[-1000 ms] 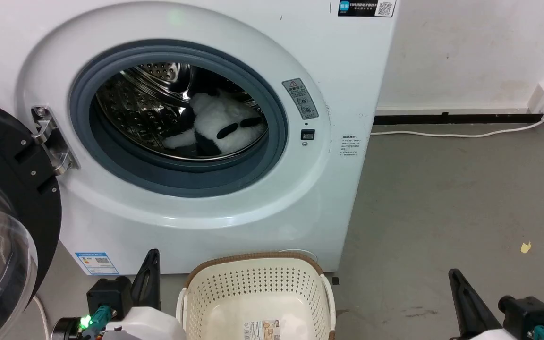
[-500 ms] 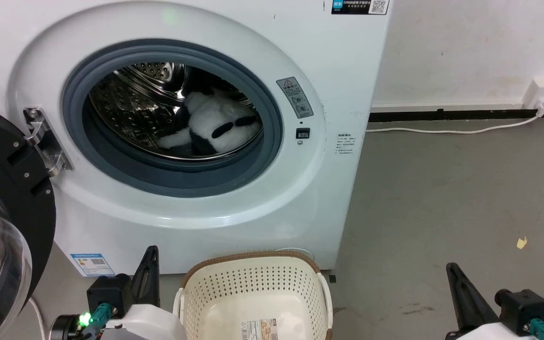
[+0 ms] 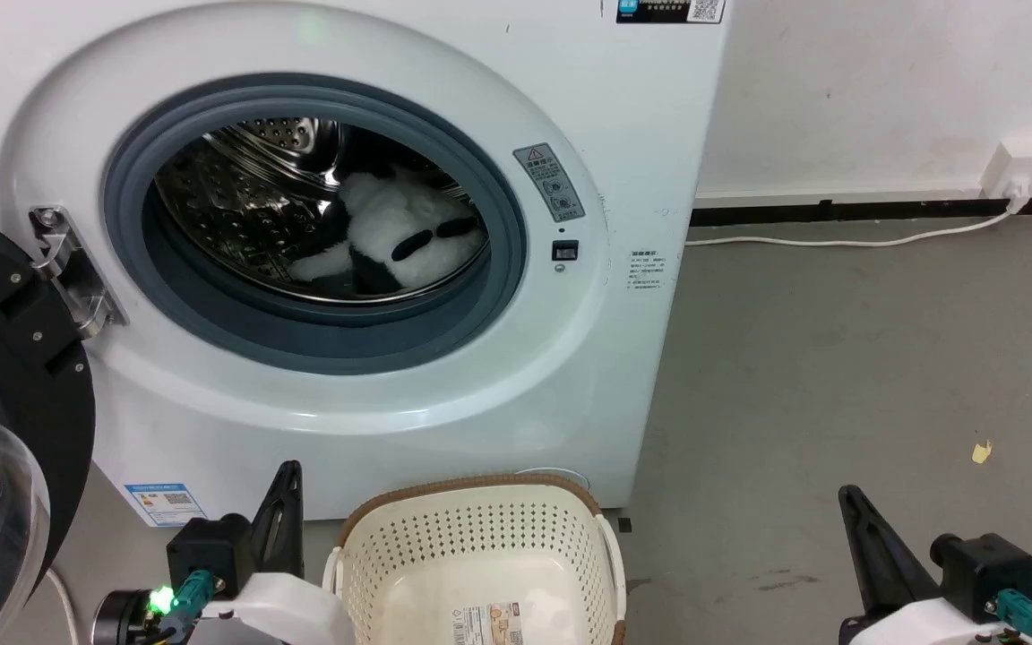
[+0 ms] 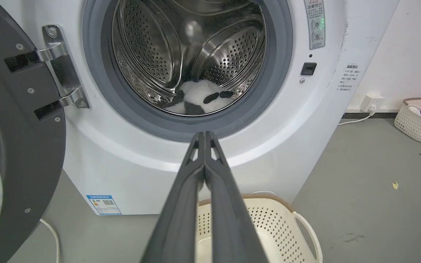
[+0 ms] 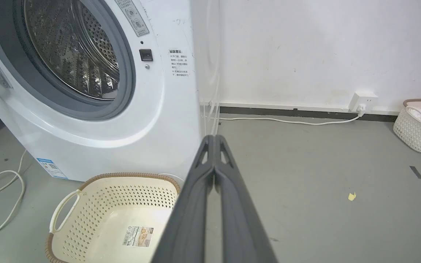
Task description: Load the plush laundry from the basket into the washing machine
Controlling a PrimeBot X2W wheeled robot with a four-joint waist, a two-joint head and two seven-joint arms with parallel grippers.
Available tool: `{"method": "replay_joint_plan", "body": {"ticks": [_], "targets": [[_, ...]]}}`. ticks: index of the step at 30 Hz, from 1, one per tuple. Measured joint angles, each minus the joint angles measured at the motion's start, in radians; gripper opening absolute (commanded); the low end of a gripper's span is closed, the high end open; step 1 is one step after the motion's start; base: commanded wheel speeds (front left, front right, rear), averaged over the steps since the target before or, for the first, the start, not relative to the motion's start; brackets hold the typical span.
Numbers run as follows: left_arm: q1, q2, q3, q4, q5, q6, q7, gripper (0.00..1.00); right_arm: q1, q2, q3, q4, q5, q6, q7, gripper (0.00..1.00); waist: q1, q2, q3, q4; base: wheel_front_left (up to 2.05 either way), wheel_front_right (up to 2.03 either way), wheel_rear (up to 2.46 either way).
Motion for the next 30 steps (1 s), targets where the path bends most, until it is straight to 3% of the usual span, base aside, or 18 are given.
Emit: {"method": "replay_joint_plan", "body": {"ticks": [30], "targets": [[0.0,-0.041,0.046,-0.037,0.085,-0.028,0.035,0.0,-0.036,0.0,0.011,-0.011,-0.039,0.0,0.028,0.0,0.0,0.0,0.012,-0.029,0.0,0.0,0.0]]}}
